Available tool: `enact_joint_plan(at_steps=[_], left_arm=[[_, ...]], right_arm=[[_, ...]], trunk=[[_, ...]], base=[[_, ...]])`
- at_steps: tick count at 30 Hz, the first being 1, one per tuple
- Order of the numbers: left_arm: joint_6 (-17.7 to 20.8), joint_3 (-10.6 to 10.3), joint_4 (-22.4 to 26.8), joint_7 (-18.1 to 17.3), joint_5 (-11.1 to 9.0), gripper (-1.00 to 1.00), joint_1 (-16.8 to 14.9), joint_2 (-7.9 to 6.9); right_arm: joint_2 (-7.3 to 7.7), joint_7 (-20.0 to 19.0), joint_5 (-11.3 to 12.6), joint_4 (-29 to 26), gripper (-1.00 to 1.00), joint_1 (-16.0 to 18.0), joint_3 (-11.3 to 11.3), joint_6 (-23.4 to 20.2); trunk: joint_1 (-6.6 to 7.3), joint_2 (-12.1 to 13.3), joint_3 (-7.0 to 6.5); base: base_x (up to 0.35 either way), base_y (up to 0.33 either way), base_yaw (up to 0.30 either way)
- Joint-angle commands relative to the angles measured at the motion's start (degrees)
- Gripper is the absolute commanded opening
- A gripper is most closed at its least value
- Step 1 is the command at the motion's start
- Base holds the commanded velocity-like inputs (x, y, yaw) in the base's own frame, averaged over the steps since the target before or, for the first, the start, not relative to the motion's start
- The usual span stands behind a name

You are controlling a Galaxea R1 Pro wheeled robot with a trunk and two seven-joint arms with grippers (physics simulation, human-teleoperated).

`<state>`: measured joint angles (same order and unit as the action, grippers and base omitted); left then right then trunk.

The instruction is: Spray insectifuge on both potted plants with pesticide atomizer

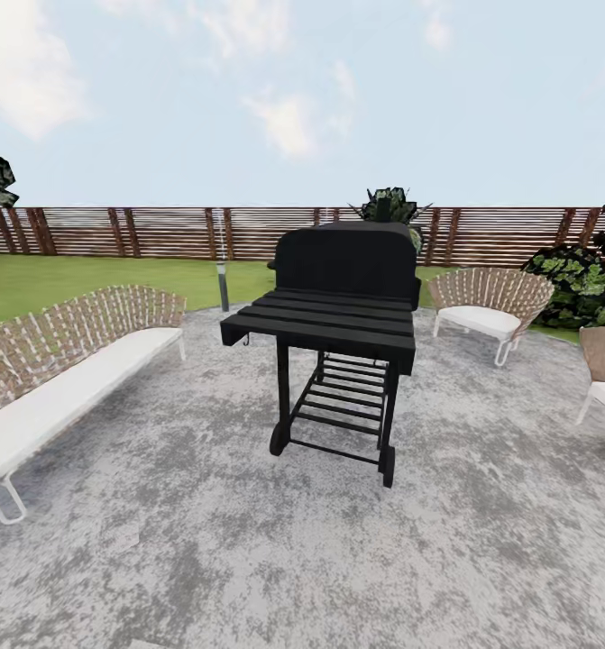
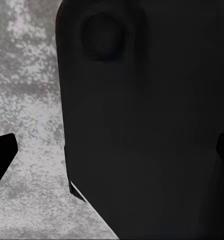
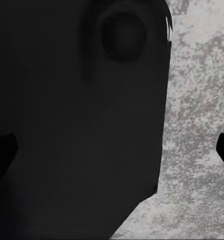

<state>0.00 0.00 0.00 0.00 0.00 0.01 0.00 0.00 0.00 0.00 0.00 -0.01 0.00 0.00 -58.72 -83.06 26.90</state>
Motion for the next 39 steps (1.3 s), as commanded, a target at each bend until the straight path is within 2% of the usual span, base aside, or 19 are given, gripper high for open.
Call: enact_joint_plan(at_steps=[1, 5, 12, 19, 25, 32, 34, 35, 39], left_arm=[[-0.1, 0.2, 0.3, -0.3, -0.2, 1.0, 0.1, 0.33], [-0.1, 0.3, 0.3, -0.3, -0.2, 1.0, 0.1, 0.35], [-0.2, 0.3, 0.3, -0.3, -0.2, 1.0, 0.1, 0.85], [-1.0, 0.0, 1.0, -0.2, -0.1, 1.0, 0.0, 0.82], [-3.0, -0.2, 2.9, 0.4, 0.1, 1.0, 0.0, 0.31], [-5.2, -0.2, 5.2, 0.4, 0.3, 1.0, -1.6, 0.1], [-5.8, -0.2, 5.8, 0.4, 0.2, 1.0, -2.1, 0.09], [-11.1, -0.2, 14.8, 0.4, 0.1, 1.0, -2.5, 0.12], [-11.2, -0.2, 17.5, 0.4, 0.1, 1.0, -3.7, 0.3]], right_arm=[[0.18, 0.1, 0.2, -0.1, 1.0, -0.1, 0.0, 0.1], [0.18, 0.1, 0.1, -0.1, 1.0, -0.1, 0.0, 0.1], [-1.97, 0.1, 0.0, -2.2, 1.0, 0.7, 0.0, 0.1], [-2.11, 0.2, 0.0, -3.9, 1.0, 0.8, 0.2, 1.0], [-1.63, 0.3, -0.1, -4.4, 1.0, 0.8, 0.2, 2.9], [0.54, 0.3, 0.0, -6.7, 1.0, 0.9, 0.3, 5.2], [0.76, 0.3, 0.0, -7.3, 1.0, 0.9, 0.3, 5.8], [0.77, 0.3, 0.1, -21.8, 1.0, 0.9, 0.3, 27.1], [0.79, 0.2, 0.2, -24.7, 1.0, 1.3, 0.3, 27.1]], trunk=[[0.0, 0.0, 0.03], [0.0, 0.0, 0.03], [0.0, 0.0, 0.03], [0.0, 0.0, 0.03], [0.0, 0.0, 0.03], [0.0, 0.0, 0.03], [0.0, 0.0, 0.03], [0.0, 0.0, 0.03], [0.0, 0.0, 0.03]], base=[[0.0, 0.0, 0.0], [0.0, 0.0, 0.0], [0.0, 0.0, 0.0], [0.0, 0.0, 0.0], [0.0, 0.0, 0.0], [0.0, 0.0, 0.0], [0.0, 0.0, 0.0], [0.0, 0.0, 0.0], [0.0, 0.0, 0.0]])
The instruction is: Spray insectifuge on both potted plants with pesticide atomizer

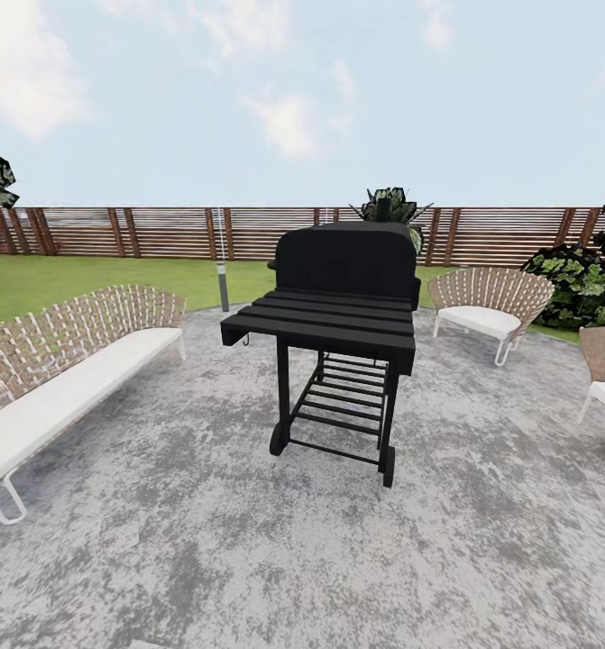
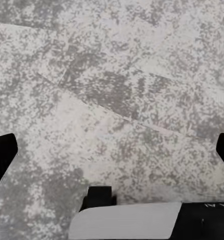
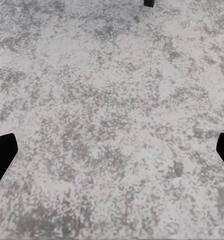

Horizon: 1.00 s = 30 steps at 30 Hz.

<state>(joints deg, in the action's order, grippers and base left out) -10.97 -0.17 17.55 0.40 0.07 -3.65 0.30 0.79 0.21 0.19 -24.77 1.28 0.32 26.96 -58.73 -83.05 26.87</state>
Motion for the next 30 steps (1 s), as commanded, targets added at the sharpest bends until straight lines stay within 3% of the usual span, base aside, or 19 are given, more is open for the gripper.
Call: enact_joint_plan(at_steps=[1, 9, 18, 30], left_arm=[[-0.2, 0.0, 0.5, 0.0, 0.0, 1.0, -0.6, 0.05], [-0.2, -0.2, 1.4, 0.0, 0.2, 1.0, -5.7, 0.13], [-3.3, 0.2, 0.7, 0.0, -0.1, 1.0, -6.2, -0.07], [-3.7, 0.3, 0.6, 0.1, -0.2, 1.0, -6.2, -0.17]], right_arm=[[0.0, -0.1, 0.0, -0.7, 1.0, 0.4, 0.0, 0.2], [0.29, -0.5, -0.5, -1.6, 1.0, 2.4, -0.3, 0.2], [0.96, -0.3, -0.8, -1.2, 1.0, 2.4, -0.4, 0.2], [0.97, -0.1, -0.9, -0.5, 1.0, 2.4, -0.4, 0.2]], trunk=[[0.0, 0.0, 0.06], [0.0, 0.0, 0.06], [0.0, 0.0, 0.07], [0.0, 0.0, 0.28]], base=[[0.0, 0.0, 0.0], [0.0, 0.0, 0.0], [0.0, 0.0, 0.037], [-0.13, 0.113, 0.249]])
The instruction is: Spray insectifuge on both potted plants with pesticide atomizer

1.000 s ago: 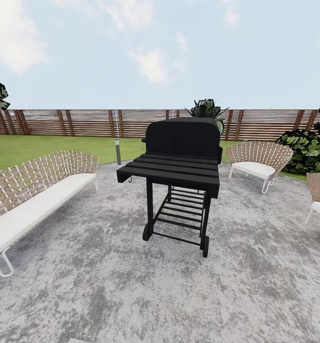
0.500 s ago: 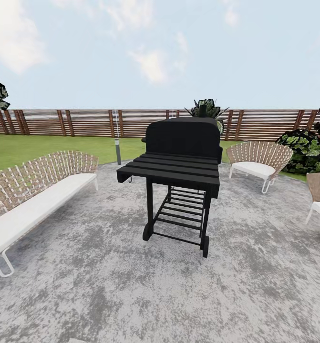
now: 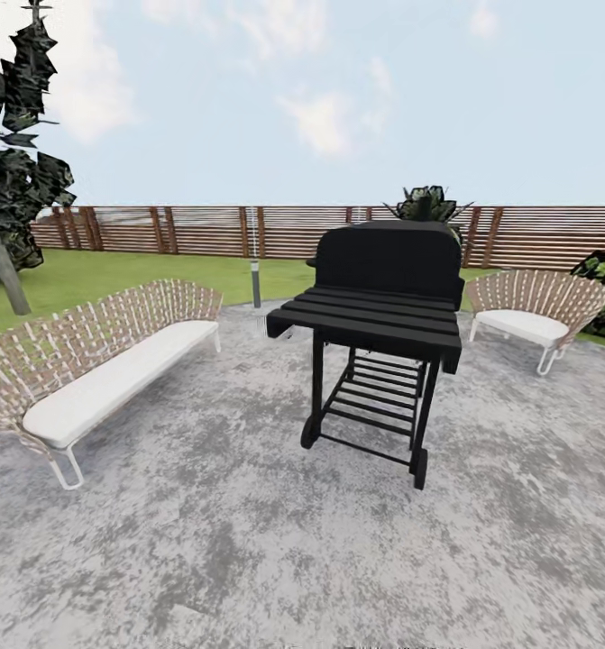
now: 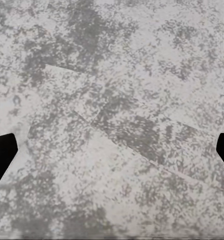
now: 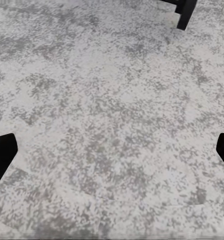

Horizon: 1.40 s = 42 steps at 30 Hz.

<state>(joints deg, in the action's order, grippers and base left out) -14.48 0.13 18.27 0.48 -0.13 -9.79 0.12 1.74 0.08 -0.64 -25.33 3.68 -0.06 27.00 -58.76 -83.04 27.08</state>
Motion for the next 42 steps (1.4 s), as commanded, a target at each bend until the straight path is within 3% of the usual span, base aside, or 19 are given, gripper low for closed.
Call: enact_joint_plan(at_steps=[1, 12, 34, 42], left_arm=[[-0.2, 0.0, -0.1, 0.1, 0.0, 1.0, -0.1, 0.0], [-0.2, 0.1, -0.1, 0.1, 0.0, 1.0, -0.1, -0.02], [-0.2, 0.0, -0.1, 0.0, 0.0, 1.0, -0.1, 0.0], [-0.2, 0.0, 0.4, 0.1, 0.0, 1.0, -0.1, -0.05]], right_arm=[[0.02, 0.0, -0.1, 0.1, 1.0, 0.0, 0.0, 0.2], [0.06, -0.1, -0.1, 0.2, 1.0, 0.0, 0.0, 0.2], [0.02, -0.2, -0.1, 0.1, 1.0, 0.0, 0.0, 0.3], [0.02, -0.3, -0.1, 0.1, 1.0, 0.0, 0.0, 0.3]], trunk=[[0.03, 0.0, 0.08], [0.03, 0.0, 0.32], [0.03, 0.0, 0.34], [0.03, 0.0, 0.34]], base=[[-0.235, 0.221, 0.269], [-0.111, 0.279, 0.226], [-0.037, 0.303, 0.006], [-0.067, 0.089, 0.0]])
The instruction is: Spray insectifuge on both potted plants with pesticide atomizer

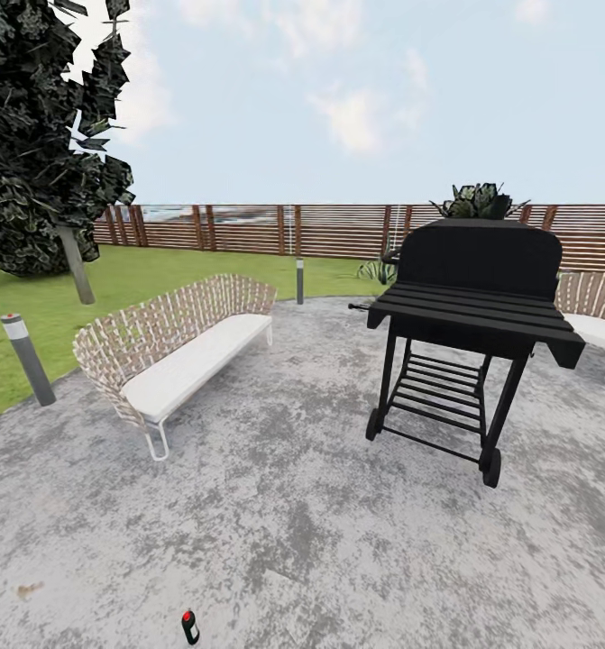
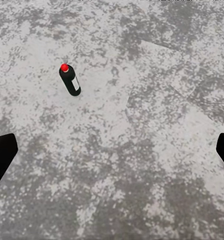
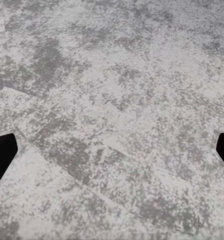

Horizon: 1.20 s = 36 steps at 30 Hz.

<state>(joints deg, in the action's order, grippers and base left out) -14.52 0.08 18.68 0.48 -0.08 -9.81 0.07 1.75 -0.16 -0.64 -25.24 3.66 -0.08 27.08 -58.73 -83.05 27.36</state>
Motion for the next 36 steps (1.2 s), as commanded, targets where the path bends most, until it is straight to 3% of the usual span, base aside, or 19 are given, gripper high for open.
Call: enact_joint_plan(at_steps=[1, 5, 12, 21, 26, 28, 31, 36], left_arm=[[-0.2, 0.0, 0.1, 0.0, 0.0, 1.0, 0.0, -0.07], [-0.6, 0.0, 0.3, 0.1, 0.0, 1.0, -0.1, -0.65], [-1.9, 0.0, 1.6, -0.1, 0.1, 1.0, -0.1, -3.17], [-2.1, -0.2, 7.4, -0.4, 0.7, 1.0, -0.7, -3.79], [-1.7, -0.5, 8.7, -0.6, 0.8, 1.0, -4.4, -3.98], [-1.5, -0.6, 8.8, -0.6, 1.3, 1.0, -7.0, -4.07], [-1.5, -0.6, 8.3, -0.7, 1.6, 1.0, -7.7, -4.22], [-1.8, -0.1, 7.2, -0.2, 1.4, 1.0, -7.7, -4.19]], right_arm=[[0.01, 0.0, -0.1, 0.0, 1.0, 0.0, 0.0, 0.2], [0.01, 0.0, -0.1, 0.0, 1.0, 0.0, 0.0, 0.2], [0.01, 0.1, 0.0, -0.1, 1.0, 0.0, 0.0, 0.2], [0.01, 0.2, 0.0, -4.9, 1.0, 1.1, 0.1, 0.2], [-0.01, 0.2, 0.0, -7.9, 1.0, 5.3, 0.1, 0.1], [-0.08, 0.1, 0.0, -8.3, 1.0, 10.0, 0.1, -0.2], [-0.31, -0.1, 0.1, -8.3, 1.0, 13.1, 0.0, -0.2], [-0.63, 0.0, 0.0, -8.2, 1.0, 13.8, 0.0, -0.1]], trunk=[[0.0, 0.0, 0.06], [0.0, 0.0, 0.06], [0.0, 0.0, 0.06], [0.0, 0.0, 0.06], [0.0, 0.0, 0.06], [0.0, 0.0, 0.06], [0.0, 0.0, 0.06], [0.0, 0.0, 0.06]], base=[[-0.004, 0.005, 0.0], [-0.002, 0.002, 0.0], [0.0, 0.0, 0.0], [0.0, 0.0, 0.0], [0.0, 0.0, 0.0], [0.0, 0.0, 0.0], [0.0, 0.0, 0.0], [0.0, 0.0, 0.0]])
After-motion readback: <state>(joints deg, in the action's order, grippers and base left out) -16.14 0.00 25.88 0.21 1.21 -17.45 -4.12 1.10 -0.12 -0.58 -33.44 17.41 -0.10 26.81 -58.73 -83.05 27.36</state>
